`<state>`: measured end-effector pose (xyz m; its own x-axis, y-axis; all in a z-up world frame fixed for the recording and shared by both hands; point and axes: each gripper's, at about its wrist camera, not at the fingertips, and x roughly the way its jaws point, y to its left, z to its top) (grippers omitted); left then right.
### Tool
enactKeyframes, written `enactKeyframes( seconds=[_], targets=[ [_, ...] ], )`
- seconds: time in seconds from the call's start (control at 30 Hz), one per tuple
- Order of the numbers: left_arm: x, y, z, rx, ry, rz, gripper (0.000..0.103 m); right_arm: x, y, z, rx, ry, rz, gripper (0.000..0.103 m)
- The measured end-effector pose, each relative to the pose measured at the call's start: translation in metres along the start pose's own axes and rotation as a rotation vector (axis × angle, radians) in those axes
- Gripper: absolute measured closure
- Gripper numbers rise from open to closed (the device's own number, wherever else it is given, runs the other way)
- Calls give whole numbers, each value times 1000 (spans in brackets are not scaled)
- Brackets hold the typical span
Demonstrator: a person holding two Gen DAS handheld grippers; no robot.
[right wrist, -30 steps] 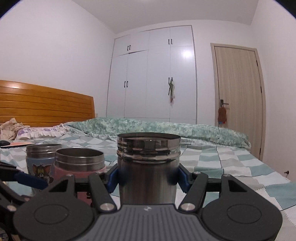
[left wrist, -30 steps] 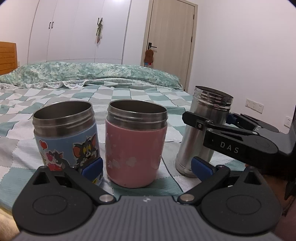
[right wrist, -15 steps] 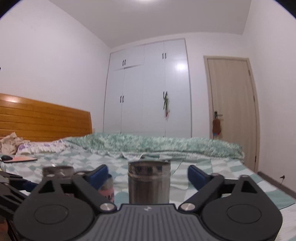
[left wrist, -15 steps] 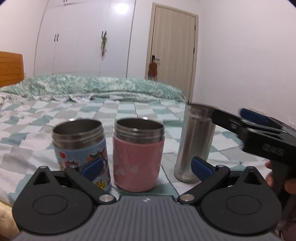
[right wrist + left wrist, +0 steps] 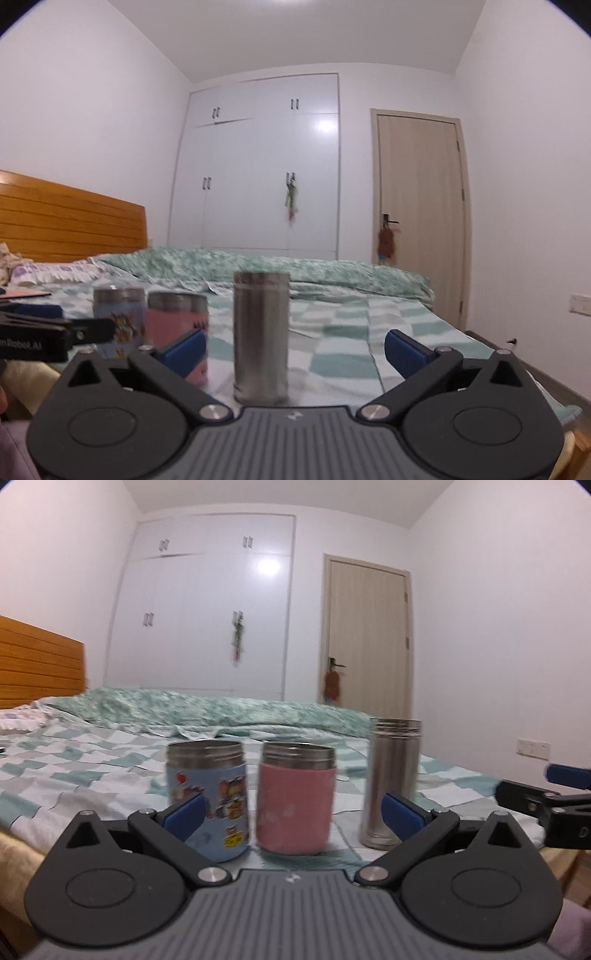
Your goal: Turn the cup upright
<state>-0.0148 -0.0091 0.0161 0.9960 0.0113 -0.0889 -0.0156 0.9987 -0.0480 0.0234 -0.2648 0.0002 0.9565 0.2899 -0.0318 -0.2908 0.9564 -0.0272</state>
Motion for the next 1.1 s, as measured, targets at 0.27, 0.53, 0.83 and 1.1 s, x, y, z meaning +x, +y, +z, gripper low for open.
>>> enactKeyframes(
  seconds=[0.27, 0.53, 0.83, 1.1],
  targets=[
    [-2, -6, -5, 30, -32, 2, 0, -3, 0, -8, -9, -12, -25, 0],
    [-5, -8, -7, 41, -37, -7, 0, -4, -1, -7, 2, -18, -34, 0],
    [-4, -8, -9, 43, -43, -7, 0, -4, -1, -7, 2, -18, -35, 0],
    [-4, -7, -9, 41, -44, -8, 0, -3, -1, -7, 2, -18, -36, 0]
  ],
)
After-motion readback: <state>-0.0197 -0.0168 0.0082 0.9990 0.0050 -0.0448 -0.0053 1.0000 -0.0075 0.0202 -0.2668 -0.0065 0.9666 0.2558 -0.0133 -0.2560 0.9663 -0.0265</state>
